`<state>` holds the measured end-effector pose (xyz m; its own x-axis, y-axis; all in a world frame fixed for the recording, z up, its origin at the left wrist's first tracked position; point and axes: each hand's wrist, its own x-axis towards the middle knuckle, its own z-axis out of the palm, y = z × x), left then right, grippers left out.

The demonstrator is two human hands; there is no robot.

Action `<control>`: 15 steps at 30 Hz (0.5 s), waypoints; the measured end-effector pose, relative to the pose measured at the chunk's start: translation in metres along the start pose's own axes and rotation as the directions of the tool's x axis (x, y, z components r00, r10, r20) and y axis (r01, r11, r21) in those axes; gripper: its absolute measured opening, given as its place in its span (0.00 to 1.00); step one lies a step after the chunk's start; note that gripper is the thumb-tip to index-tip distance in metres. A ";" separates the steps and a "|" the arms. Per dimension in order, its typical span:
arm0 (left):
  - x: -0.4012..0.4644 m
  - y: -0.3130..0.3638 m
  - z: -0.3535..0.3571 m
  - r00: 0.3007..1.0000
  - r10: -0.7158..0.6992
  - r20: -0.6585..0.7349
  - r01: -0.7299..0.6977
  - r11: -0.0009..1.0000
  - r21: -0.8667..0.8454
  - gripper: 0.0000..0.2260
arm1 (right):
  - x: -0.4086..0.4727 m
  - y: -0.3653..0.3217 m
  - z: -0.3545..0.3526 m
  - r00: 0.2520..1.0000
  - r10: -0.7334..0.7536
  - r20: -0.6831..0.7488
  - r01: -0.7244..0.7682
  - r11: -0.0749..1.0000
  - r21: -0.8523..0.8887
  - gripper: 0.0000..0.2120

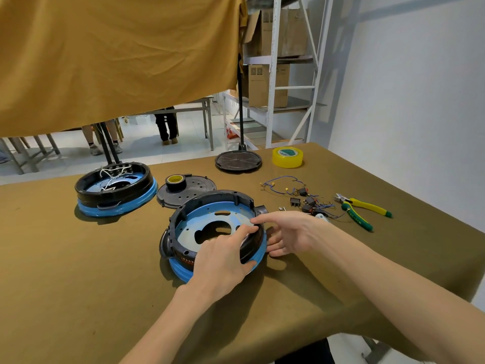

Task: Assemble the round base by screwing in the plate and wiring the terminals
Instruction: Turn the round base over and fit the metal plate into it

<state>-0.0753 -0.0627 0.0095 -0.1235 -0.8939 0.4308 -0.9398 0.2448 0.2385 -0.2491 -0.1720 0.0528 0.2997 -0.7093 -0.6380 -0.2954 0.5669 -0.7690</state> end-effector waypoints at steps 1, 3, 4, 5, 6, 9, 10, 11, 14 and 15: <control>0.000 0.000 0.000 1.000 -0.003 -0.001 0.003 1.000 -0.005 0.32 | -0.001 0.001 0.001 1.000 -0.001 0.025 -0.001 0.999 0.053 0.43; -0.001 0.001 -0.001 1.000 -0.005 0.006 0.005 1.000 -0.022 0.31 | -0.001 0.004 0.004 0.998 -0.020 0.067 0.007 0.980 0.197 0.43; -0.001 0.002 -0.002 1.000 -0.007 0.006 0.007 0.999 -0.033 0.31 | 0.000 0.006 0.006 0.996 -0.039 0.084 0.017 0.967 0.255 0.43; -0.002 0.002 -0.002 1.000 -0.009 0.005 0.009 0.999 -0.042 0.30 | 0.001 0.008 0.007 0.993 -0.060 0.103 0.027 0.955 0.296 0.44; -0.002 0.002 -0.003 1.000 -0.011 0.001 0.011 0.999 -0.051 0.30 | 0.002 0.011 0.008 0.989 -0.079 0.127 0.032 0.941 0.336 0.44; -0.002 0.002 -0.007 1.000 -0.004 -0.029 0.002 0.997 -0.071 0.28 | 0.005 0.015 0.011 0.973 -0.123 0.196 0.019 0.886 0.464 0.44; -0.002 0.003 -0.008 0.999 -0.004 -0.044 0.000 0.997 -0.082 0.27 | 0.005 0.015 0.012 0.969 -0.138 0.205 0.023 0.874 0.485 0.44; -0.002 0.003 -0.009 0.998 -0.006 -0.058 0.000 0.996 -0.090 0.26 | 0.005 0.016 0.014 0.966 -0.154 0.209 0.031 0.868 0.496 0.44; -0.002 0.004 -0.011 0.995 -0.022 -0.098 0.012 0.995 -0.098 0.26 | 0.003 0.017 0.018 0.946 -0.205 0.250 0.039 0.841 0.540 0.43; -0.002 0.004 -0.012 0.994 -0.027 -0.107 0.016 0.994 -0.106 0.27 | 0.002 0.018 0.018 0.935 -0.219 0.280 0.020 0.819 0.573 0.40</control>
<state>-0.0747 -0.0555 0.0201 -0.0627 -0.8549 0.5151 -0.9027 0.2687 0.3360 -0.2374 -0.1551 0.0366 0.5989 -0.6699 -0.4388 0.2844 0.6901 -0.6655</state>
